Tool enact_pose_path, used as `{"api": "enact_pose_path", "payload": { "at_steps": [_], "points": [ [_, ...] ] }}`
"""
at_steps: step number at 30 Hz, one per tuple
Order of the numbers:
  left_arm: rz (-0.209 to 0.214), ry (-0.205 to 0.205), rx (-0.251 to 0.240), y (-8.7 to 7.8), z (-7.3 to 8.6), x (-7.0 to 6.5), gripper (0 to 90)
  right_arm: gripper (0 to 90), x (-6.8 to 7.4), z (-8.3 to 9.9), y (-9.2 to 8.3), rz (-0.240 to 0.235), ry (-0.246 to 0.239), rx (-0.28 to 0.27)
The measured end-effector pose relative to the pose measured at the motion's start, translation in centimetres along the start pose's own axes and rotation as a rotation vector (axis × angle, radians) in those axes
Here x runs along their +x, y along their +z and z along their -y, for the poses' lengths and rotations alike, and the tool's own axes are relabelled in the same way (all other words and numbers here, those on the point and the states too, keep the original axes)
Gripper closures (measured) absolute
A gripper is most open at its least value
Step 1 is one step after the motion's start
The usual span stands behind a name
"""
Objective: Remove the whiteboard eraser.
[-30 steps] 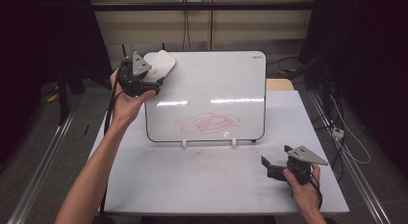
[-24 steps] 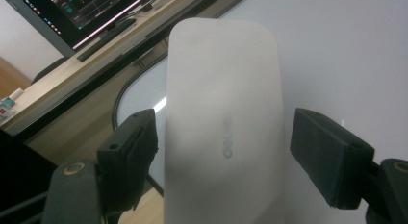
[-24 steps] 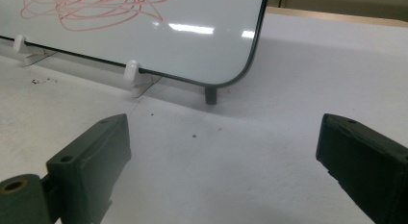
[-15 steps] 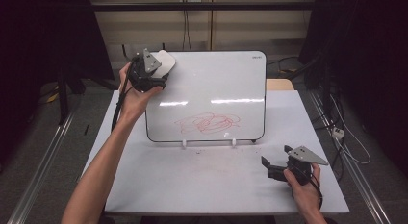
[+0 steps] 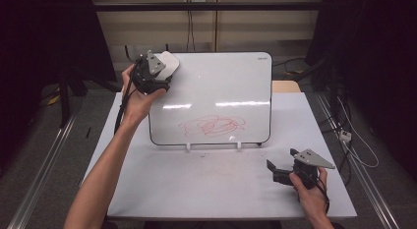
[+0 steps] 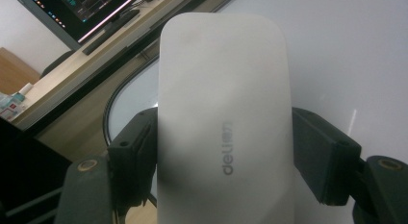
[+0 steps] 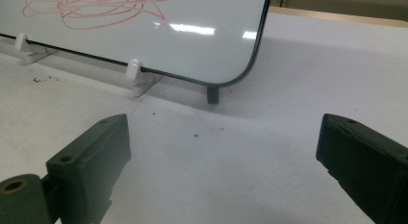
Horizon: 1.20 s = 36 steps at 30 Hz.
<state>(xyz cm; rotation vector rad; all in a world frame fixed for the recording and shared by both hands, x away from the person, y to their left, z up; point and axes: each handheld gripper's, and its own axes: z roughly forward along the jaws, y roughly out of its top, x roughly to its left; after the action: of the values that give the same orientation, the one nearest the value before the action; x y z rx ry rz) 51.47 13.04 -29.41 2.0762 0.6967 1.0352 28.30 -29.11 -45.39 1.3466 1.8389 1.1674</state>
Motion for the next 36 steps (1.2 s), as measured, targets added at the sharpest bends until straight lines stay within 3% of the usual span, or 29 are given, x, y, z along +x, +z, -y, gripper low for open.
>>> {"api": "enact_pose_path", "payload": {
  "at_steps": [15,22,36],
  "points": [
    [0.047,-0.019,0.022,-0.4,-0.4,0.6,31.2,4.7,-0.1,0.0,0.1,0.003,0.002,0.003],
    [0.093,-0.065,0.022,-0.6,-0.2,1.1,31.2,4.7,0.0,0.0,0.1,0.001,0.001,0.007],
    [0.108,-0.093,0.019,-0.8,0.2,1.2,31.3,4.6,-0.1,0.0,0.2,-0.007,0.005,0.014]
  ]
}}
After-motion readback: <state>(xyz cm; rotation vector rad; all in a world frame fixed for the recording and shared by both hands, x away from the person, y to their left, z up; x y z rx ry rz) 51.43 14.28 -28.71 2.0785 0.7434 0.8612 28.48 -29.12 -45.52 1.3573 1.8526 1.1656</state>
